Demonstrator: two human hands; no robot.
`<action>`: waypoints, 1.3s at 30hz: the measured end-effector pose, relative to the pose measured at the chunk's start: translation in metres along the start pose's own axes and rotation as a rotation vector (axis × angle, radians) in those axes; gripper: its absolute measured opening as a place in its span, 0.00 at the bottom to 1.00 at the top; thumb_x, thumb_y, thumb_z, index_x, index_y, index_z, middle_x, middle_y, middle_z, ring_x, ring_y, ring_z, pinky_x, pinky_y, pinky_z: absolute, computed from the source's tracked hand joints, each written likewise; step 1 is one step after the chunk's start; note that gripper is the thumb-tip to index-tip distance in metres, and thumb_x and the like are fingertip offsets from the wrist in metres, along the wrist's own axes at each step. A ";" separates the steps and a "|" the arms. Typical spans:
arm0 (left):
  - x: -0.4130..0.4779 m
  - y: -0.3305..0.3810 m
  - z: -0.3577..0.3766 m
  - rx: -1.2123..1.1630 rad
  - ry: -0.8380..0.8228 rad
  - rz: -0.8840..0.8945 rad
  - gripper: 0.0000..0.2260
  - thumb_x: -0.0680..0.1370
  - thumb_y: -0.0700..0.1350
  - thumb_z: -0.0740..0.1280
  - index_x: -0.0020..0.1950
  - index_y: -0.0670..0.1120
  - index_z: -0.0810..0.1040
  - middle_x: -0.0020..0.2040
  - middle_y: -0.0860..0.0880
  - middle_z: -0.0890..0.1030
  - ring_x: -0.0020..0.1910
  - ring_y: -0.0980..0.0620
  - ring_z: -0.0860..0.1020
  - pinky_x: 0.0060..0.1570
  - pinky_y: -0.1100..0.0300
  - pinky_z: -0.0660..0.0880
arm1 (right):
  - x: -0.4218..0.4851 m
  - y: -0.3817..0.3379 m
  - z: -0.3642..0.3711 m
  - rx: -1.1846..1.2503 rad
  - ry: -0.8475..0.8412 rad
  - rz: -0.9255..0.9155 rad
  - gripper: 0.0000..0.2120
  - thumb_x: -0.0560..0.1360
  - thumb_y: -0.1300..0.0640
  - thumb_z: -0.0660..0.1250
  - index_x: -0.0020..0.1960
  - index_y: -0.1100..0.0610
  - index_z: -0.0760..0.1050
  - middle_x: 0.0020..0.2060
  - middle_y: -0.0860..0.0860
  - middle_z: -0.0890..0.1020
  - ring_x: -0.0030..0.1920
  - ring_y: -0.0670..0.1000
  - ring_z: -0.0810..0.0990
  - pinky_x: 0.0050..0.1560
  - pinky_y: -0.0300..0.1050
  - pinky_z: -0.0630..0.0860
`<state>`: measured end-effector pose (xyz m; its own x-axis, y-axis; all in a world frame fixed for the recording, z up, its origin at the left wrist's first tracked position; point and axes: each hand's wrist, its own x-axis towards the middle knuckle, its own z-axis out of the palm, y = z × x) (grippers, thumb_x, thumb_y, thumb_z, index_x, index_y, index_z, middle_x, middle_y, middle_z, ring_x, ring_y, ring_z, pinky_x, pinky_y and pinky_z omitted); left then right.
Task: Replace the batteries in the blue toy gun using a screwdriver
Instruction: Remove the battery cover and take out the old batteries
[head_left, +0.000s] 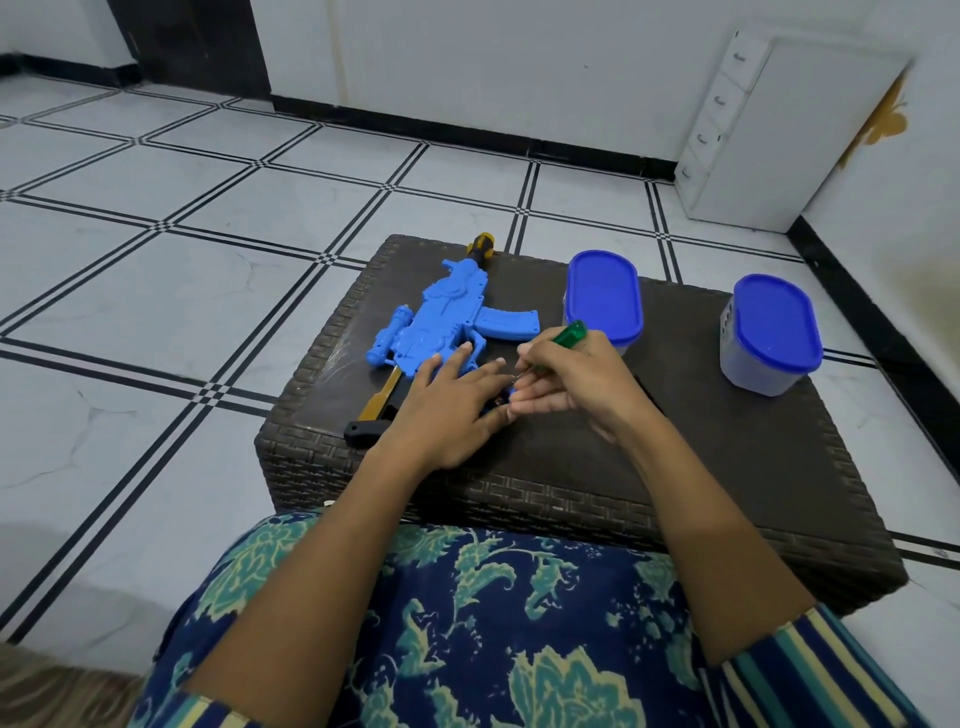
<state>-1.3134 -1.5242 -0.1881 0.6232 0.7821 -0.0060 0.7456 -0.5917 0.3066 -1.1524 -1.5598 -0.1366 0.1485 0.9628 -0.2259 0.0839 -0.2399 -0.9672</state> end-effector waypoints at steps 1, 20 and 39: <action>0.000 0.001 0.001 -0.012 0.016 -0.004 0.23 0.82 0.58 0.52 0.77 0.55 0.60 0.79 0.56 0.56 0.79 0.50 0.45 0.76 0.46 0.43 | 0.000 0.001 0.000 0.011 -0.004 0.009 0.08 0.78 0.63 0.66 0.43 0.66 0.77 0.34 0.64 0.80 0.35 0.60 0.84 0.44 0.56 0.84; 0.014 -0.001 -0.013 -0.873 0.736 -0.236 0.18 0.81 0.55 0.60 0.41 0.46 0.79 0.38 0.48 0.83 0.35 0.53 0.80 0.37 0.59 0.76 | 0.000 -0.004 -0.002 -0.040 0.083 -0.081 0.11 0.77 0.61 0.66 0.39 0.67 0.77 0.30 0.63 0.79 0.27 0.58 0.80 0.30 0.49 0.82; 0.044 0.073 0.025 0.090 0.080 0.186 0.14 0.80 0.51 0.62 0.65 0.52 0.77 0.66 0.55 0.75 0.67 0.51 0.70 0.68 0.41 0.58 | -0.019 0.002 -0.070 0.068 0.698 -0.404 0.14 0.78 0.59 0.65 0.33 0.58 0.76 0.25 0.52 0.77 0.23 0.49 0.75 0.23 0.39 0.73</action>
<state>-1.2261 -1.5378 -0.1894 0.7337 0.6689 0.1190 0.6400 -0.7393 0.2095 -1.0862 -1.5874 -0.1264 0.7023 0.6683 0.2453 0.2055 0.1397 -0.9686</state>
